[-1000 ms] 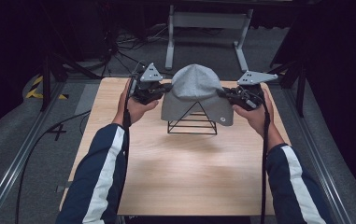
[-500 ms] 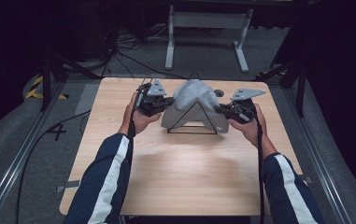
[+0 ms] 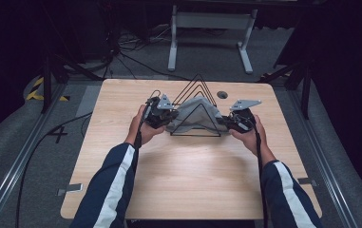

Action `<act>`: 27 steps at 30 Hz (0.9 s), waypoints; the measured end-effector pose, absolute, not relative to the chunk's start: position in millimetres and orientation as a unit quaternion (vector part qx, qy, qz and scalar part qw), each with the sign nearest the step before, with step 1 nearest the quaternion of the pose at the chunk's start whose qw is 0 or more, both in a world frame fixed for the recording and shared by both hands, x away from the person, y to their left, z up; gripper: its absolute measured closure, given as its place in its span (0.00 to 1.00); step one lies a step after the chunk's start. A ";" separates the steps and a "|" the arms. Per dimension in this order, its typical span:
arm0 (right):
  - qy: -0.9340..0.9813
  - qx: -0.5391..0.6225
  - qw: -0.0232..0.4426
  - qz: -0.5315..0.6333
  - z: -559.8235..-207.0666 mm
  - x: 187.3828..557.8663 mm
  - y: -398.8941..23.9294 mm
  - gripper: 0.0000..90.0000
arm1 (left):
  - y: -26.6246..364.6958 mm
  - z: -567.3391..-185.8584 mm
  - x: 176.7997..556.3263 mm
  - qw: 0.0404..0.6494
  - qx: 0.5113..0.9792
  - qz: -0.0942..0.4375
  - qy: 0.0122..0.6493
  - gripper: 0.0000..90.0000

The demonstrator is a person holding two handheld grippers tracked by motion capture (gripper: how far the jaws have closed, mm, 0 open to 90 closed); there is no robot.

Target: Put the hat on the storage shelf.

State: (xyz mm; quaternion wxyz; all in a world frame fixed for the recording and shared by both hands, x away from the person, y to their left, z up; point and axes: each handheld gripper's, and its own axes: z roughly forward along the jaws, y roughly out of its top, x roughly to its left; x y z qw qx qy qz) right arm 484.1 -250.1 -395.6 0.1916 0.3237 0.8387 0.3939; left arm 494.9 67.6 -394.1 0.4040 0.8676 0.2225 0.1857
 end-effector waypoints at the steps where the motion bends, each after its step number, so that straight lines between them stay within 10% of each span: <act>1: 0.837 0.327 0.187 0.397 -398.8 485.0 -251.6 0.93 | 67.6 -397.3 495.6 0.408 0.865 0.182 0.228 0.98; 27: 0.852 0.300 0.234 0.360 -370.6 459.0 -253.6 0.81 | 99.0 -367.0 461.9 0.368 0.886 0.210 0.187 0.98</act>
